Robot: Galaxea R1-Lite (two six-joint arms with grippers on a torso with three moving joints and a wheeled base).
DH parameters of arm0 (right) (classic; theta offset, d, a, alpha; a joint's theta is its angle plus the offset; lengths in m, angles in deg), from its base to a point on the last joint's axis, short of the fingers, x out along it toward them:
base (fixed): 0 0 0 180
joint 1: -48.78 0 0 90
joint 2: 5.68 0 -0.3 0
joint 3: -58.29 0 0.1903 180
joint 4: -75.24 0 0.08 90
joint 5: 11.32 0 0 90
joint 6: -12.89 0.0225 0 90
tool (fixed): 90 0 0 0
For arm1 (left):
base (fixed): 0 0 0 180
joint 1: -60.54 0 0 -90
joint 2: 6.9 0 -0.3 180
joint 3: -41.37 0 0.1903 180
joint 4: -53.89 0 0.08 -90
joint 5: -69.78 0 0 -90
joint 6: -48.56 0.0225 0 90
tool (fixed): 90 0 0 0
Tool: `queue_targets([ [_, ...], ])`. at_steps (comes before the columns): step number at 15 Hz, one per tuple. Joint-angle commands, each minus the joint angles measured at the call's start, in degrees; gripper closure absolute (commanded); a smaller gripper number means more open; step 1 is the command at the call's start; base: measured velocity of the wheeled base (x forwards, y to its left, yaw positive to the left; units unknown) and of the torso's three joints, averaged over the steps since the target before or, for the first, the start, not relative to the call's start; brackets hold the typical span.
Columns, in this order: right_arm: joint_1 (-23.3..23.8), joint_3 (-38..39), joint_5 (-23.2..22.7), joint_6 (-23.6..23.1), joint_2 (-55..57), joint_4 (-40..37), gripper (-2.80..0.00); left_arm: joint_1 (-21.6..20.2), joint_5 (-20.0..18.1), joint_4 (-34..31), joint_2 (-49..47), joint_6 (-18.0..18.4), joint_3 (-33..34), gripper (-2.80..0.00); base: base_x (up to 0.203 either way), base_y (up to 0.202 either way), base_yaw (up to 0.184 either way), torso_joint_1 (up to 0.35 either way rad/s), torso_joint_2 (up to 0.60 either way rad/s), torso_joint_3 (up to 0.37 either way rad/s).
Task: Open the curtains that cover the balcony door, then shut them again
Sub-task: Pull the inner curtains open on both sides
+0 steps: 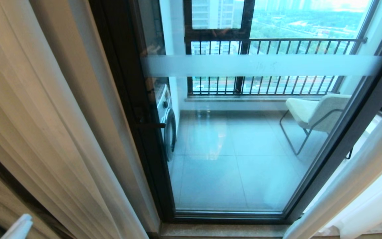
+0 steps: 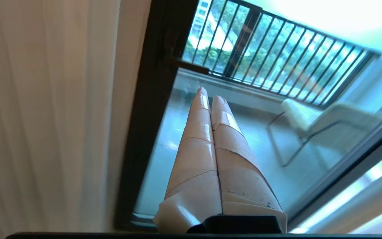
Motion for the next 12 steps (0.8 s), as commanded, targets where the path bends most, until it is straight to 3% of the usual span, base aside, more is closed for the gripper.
queue_targets([
  [1, -0.01, 0.01, 0.01, -0.05, -0.02, -0.01, 0.0, 0.49, -1.12, 13.92, -3.24, 1.48, 2.86, 0.0, 0.0, 0.0, 0.0, 0.0, 0.0, 0.0],
  [3, -0.01, 0.01, 0.01, -0.05, -0.02, -0.01, 0.0, 4.16, -2.21, 15.58, -13.31, 6.73, 3.67, 0.0, 0.0, 0.0, 0.0, 0.0, 0.0, 0.0],
  [4, -0.01, 0.01, 0.01, -0.05, -0.02, -0.01, 0.0, 8.85, -2.41, 15.69, -18.07, 10.31, 3.95, 0.0, 0.0, 0.0, 0.0, 0.0, 0.0, 0.0],
  [6, -0.01, 0.01, 0.01, -0.05, -0.02, -0.01, 0.0, 22.57, 0.22, 14.3, -23.43, 16.49, 4.25, 0.0, 0.0, 0.0, 0.0, 0.0, 0.0, 0.0],
  [7, -0.01, 0.01, 0.01, -0.05, -0.02, -0.01, 0.0, 29.92, 4.95, 12.51, -25.28, 19.64, 4.35, 0.0, 0.0, 0.0, 0.0, 0.0, 0.0, 0.0],
  [8, -0.01, 0.01, 0.01, -0.05, -0.02, -0.01, 0.0, 37.32, 12.95, 9.85, -26.48, 22.84, 4.43, 0.0, 0.0, 0.0, 0.0, 0.0, 0.0, 0.0],
  [11, -0.01, 0.01, 0.01, -0.05, -0.02, -0.01, 0.0, 57.12, 43.3, -0.29, -24.49, 29.23, 4.55, 0.0, 0.0, 0.0, 0.0, 0.0, 0.0, 0.0],
  [12, -0.01, 0.01, 0.01, -0.05, -0.02, -0.01, 0.0, 60.99, 50.37, -3.56, -20.74, 30.35, 4.51, 0.0, 0.0, 0.0, 0.0, 0.0, 0.0, 0.0],
])
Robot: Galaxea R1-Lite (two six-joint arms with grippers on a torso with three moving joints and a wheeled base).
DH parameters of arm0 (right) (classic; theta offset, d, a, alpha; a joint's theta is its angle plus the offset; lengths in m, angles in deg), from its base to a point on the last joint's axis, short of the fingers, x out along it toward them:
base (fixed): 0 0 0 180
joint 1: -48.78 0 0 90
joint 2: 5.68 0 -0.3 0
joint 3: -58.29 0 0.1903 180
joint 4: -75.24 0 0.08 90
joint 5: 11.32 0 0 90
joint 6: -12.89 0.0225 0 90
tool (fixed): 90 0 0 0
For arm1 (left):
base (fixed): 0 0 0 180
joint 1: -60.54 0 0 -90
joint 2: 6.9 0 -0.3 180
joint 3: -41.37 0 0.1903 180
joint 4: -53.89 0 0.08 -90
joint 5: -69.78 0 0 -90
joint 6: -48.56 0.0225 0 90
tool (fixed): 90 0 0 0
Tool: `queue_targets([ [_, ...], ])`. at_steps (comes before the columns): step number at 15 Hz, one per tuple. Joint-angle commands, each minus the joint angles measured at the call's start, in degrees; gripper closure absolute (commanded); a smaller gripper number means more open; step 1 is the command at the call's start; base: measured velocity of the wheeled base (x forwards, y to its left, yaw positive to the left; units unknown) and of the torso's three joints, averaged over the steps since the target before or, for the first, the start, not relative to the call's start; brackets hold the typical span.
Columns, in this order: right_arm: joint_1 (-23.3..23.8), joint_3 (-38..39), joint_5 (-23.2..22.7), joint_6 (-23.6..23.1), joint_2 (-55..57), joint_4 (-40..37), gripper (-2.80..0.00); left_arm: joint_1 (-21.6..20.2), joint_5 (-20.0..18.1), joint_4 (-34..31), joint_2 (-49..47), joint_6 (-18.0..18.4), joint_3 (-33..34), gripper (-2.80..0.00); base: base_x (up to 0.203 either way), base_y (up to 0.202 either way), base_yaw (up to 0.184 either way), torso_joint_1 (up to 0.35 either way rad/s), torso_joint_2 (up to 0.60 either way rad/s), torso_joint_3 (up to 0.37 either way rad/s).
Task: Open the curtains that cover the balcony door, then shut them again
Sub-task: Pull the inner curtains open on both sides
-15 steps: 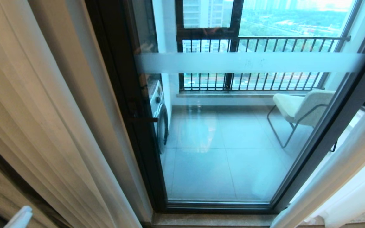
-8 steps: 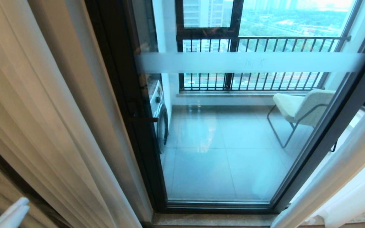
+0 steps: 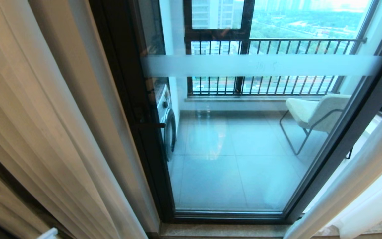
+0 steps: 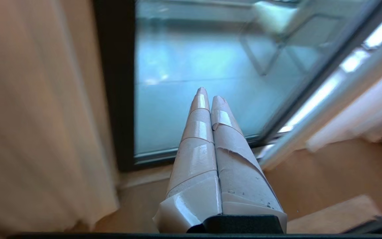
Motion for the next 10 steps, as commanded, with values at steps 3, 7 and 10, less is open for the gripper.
queue_targets([
  [3, -0.01, 0.01, -0.13, -0.07, -0.02, -0.01, 0.0, 7.63, 26.81, -9.78, 15.1, 2.63, 0.0, 0.0, 0.0, 0.0, 0.0, 0.0, 0.0, 0.0],
  [7, -0.01, 0.01, -0.07, -0.07, -0.02, -0.01, 0.0, 7.86, 31.49, -13.91, 23.32, 5.25, 0.01, 0.0, 0.0, 0.0, 0.0, 0.0, 0.0, 0.0],
  [10, -0.01, 0.01, -0.14, -0.07, -0.02, -0.01, 0.0, 7.86, 29.19, -15.09, 23.37, 12.52, 0.08, 0.0, 0.0, 0.0, 0.0, 0.0, 0.0, 0.0],
])
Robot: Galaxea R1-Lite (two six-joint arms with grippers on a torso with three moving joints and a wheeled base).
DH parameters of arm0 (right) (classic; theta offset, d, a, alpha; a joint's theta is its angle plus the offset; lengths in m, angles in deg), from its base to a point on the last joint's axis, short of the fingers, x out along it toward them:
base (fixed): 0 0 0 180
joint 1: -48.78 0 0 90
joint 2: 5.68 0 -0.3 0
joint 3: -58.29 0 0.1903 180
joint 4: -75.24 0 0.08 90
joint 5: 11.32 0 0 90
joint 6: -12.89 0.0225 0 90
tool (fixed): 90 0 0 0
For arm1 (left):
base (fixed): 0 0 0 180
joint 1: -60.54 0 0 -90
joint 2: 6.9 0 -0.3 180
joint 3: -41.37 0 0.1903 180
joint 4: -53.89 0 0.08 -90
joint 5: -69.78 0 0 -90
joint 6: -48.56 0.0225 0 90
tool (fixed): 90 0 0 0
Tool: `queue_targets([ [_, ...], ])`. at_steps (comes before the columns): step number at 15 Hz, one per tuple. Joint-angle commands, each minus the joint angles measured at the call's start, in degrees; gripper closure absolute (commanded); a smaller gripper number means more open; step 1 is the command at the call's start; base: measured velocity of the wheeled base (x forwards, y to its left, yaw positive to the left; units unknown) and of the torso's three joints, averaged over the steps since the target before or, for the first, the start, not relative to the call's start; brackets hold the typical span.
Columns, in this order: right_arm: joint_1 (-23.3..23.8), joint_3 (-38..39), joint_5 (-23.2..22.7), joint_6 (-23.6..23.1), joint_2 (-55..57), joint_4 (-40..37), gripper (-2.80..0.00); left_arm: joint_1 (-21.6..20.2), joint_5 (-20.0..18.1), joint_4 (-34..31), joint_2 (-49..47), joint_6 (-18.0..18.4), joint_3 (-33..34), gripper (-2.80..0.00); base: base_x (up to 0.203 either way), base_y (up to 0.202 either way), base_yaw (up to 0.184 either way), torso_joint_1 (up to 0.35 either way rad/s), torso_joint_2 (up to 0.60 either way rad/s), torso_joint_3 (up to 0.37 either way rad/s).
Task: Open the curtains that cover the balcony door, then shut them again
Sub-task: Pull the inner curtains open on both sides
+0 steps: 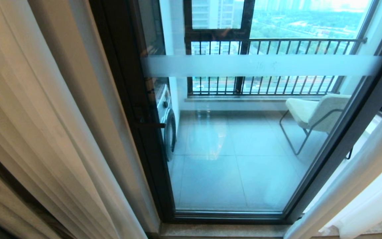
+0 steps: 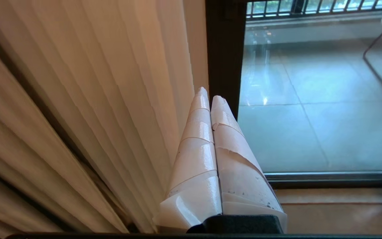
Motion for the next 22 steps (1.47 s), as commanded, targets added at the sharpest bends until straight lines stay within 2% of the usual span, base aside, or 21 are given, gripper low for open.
queue_targets([
  [1, -0.01, 0.01, -0.03, -0.05, -0.02, -0.01, 0.0, -0.02, -0.12, -0.13, 1.07, 0.58, 0.05, 0.0, 0.0, 0.0, 0.0, 0.0, 0.0, 0.0],
  [7, -0.01, 0.01, -0.05, -0.05, -0.02, -0.01, 0.0, 0.06, 0.05, -0.22, 1.15, -1.52, 0.05, 0.0, 0.0, 0.0, 0.0, 0.0, 0.0, 0.0],
  [22, -0.01, 0.01, -0.03, -0.05, -0.02, -0.01, 0.0, -0.02, -0.12, -0.22, 1.07, -1.24, -0.01, 0.0, 0.0, 0.0, 0.0, 0.0, 0.0, 0.0],
])
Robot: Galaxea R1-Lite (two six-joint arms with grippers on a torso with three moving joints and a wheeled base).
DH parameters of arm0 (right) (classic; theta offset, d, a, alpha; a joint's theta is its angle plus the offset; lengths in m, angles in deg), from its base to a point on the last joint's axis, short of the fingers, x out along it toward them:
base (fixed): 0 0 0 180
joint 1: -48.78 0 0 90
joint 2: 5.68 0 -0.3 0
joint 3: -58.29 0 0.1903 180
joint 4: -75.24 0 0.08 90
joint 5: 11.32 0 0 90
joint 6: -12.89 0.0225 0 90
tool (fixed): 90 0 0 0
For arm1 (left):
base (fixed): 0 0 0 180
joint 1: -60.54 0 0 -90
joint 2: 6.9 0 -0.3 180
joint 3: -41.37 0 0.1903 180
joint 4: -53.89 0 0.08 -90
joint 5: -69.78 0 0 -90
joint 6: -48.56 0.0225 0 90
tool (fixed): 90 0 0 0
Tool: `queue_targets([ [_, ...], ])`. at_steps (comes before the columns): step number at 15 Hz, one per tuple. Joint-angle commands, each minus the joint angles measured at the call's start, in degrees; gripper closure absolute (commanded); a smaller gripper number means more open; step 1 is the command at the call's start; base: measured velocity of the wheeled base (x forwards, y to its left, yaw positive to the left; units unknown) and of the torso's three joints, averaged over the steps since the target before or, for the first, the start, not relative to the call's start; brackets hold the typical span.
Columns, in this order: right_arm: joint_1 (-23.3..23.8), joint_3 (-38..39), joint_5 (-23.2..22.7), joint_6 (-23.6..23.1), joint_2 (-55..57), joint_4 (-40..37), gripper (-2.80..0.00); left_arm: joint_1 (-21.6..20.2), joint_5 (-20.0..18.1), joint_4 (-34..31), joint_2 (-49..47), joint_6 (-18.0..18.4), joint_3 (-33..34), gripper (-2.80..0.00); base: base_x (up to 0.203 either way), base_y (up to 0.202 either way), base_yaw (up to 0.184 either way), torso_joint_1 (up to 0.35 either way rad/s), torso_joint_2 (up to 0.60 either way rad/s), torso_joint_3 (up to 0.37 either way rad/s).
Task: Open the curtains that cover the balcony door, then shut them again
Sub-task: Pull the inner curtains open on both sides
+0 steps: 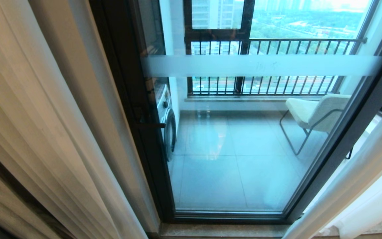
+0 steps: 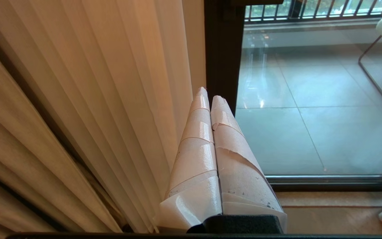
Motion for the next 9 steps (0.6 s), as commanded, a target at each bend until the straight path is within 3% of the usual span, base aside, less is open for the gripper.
queue_targets([
  [1, -0.01, 0.01, -0.09, -0.06, -0.02, -0.04, 0.0, -0.05, 0.12, -0.02, 0.02, 0.24, 0.02, 0.0, 0.0, 0.0, 0.0, 0.0, 0.0, 0.0],
  [9, -0.01, 0.01, -0.02, -0.06, -0.02, -0.1, 0.0, -0.05, 0.12, -0.02, 0.11, 0.07, -0.04, 0.0, 0.0, 0.0, 0.0, 0.0, 0.0, 0.0],
])
